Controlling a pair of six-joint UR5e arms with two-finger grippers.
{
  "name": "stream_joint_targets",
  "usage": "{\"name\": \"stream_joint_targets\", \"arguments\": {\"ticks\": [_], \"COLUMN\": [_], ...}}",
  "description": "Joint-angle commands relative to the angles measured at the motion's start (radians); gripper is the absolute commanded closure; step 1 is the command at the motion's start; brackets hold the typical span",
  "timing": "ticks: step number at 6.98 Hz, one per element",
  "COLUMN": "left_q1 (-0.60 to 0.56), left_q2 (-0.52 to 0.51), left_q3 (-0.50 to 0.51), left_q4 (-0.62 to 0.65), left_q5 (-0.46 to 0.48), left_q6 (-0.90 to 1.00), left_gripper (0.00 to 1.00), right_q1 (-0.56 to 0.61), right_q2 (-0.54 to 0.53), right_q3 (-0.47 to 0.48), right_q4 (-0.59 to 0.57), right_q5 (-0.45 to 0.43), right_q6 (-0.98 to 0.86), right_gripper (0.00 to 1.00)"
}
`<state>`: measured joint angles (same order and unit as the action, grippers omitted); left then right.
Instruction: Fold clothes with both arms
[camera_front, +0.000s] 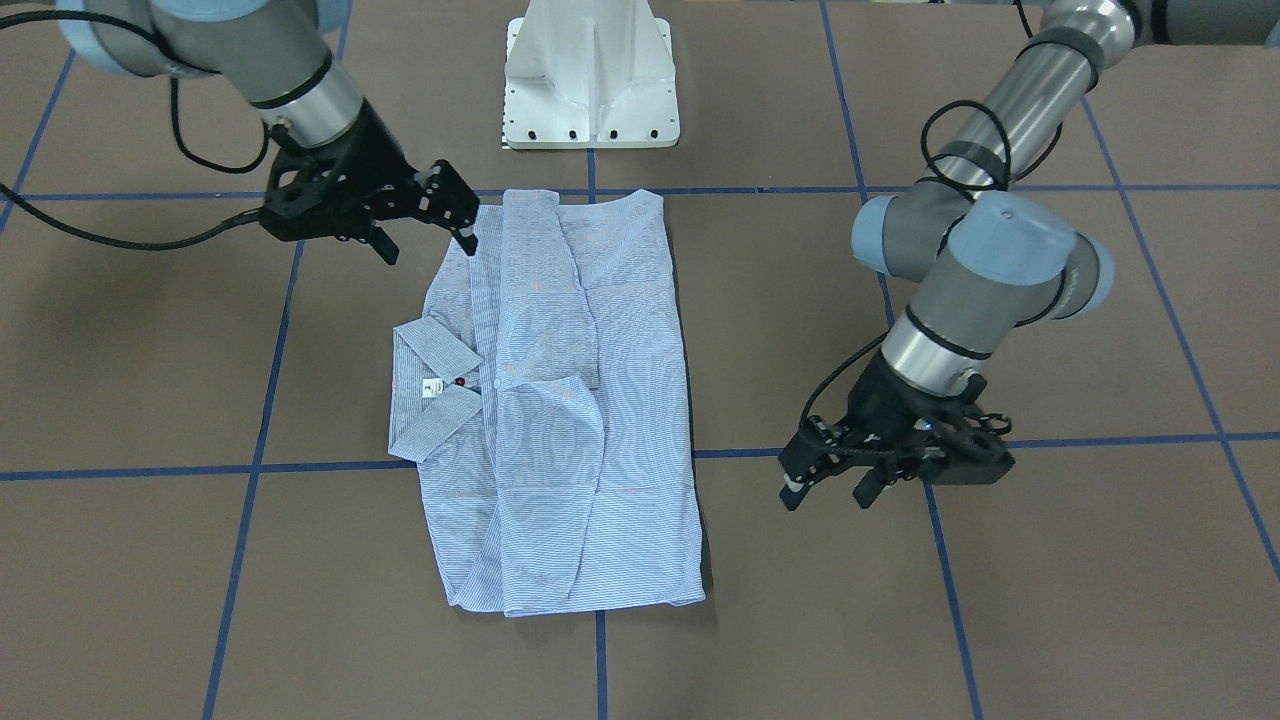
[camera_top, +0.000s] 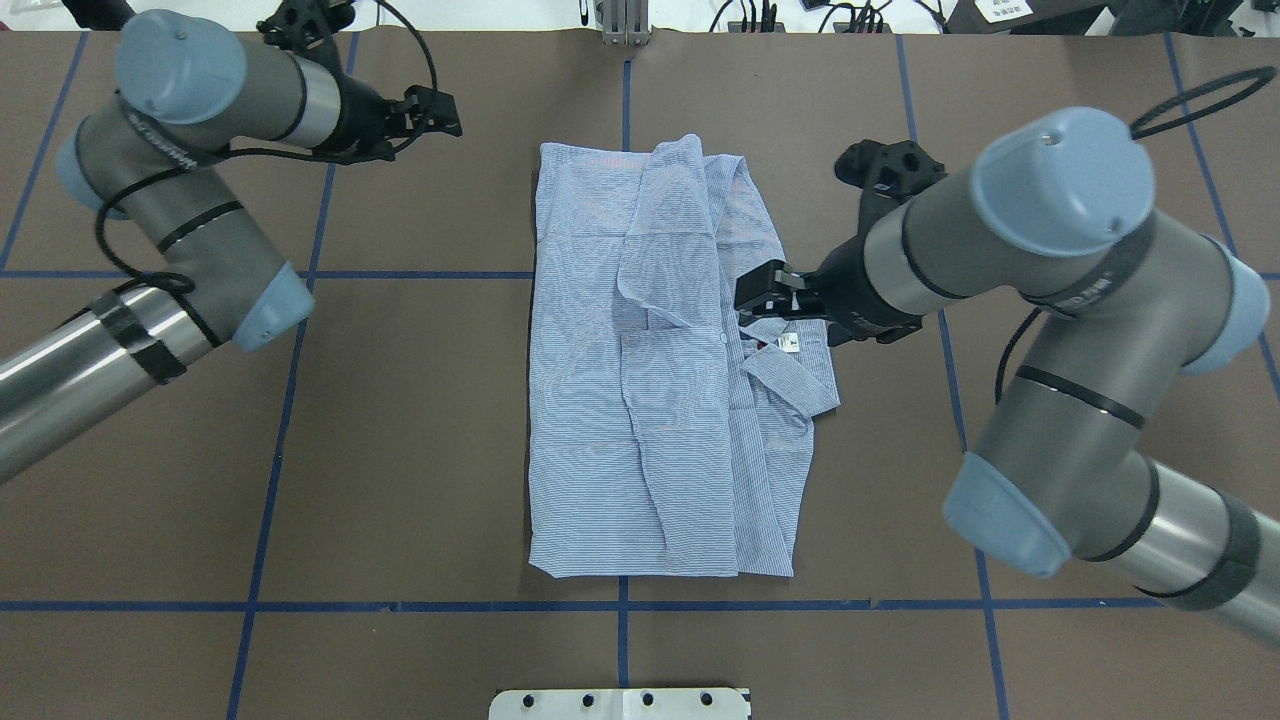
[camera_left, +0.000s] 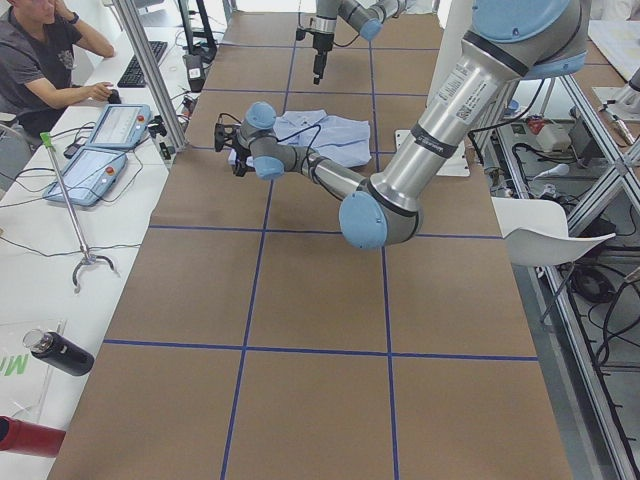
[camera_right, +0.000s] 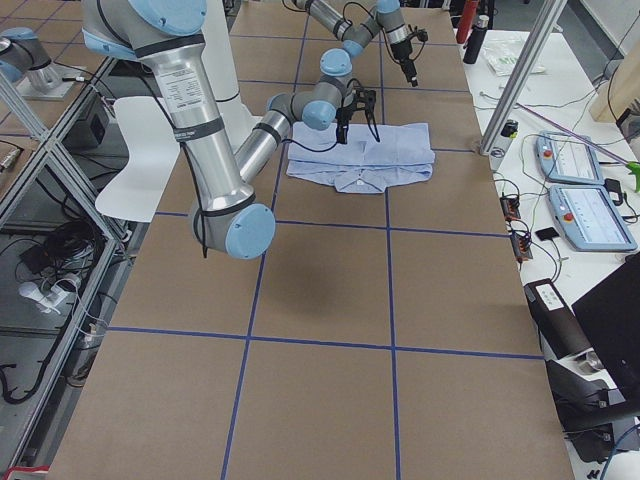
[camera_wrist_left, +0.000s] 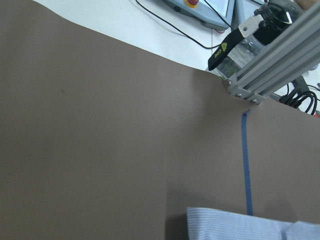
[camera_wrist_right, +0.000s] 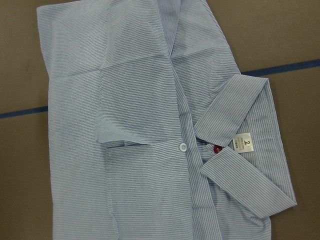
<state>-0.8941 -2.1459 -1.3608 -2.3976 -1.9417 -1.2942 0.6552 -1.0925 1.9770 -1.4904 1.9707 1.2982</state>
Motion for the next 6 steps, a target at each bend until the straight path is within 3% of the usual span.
{"name": "stream_joint_targets", "arguments": {"ticks": [1, 3, 5, 6], "left_q1": [-0.028, -0.026, -0.022, -0.019], "left_q2": [0.16, 0.189, 0.19, 0.189], "left_q3": [-0.166, -0.198, -0.196, -0.196], "left_q4": [0.0, 0.0, 0.0, 0.0], "left_q5": [-0.071, -0.072, -0.071, -0.071], "left_q6": [0.046, 0.046, 0.044, 0.043], "left_gripper": [0.0, 0.0, 0.0, 0.0], "right_q1": [-0.054, -0.08, -0.098, -0.112], "right_q2": [0.249, 0.495, 0.598, 0.612], "right_q3": [-0.202, -0.572, -0.772, -0.812], "right_q4": [-0.186, -0.186, -0.183, -0.186], "right_q5": [-0.116, -0.194, -0.237, -0.254], "right_q6": [-0.103, -0.153, -0.215, -0.243], "right_gripper": [0.0, 0.0, 0.0, 0.0]}}
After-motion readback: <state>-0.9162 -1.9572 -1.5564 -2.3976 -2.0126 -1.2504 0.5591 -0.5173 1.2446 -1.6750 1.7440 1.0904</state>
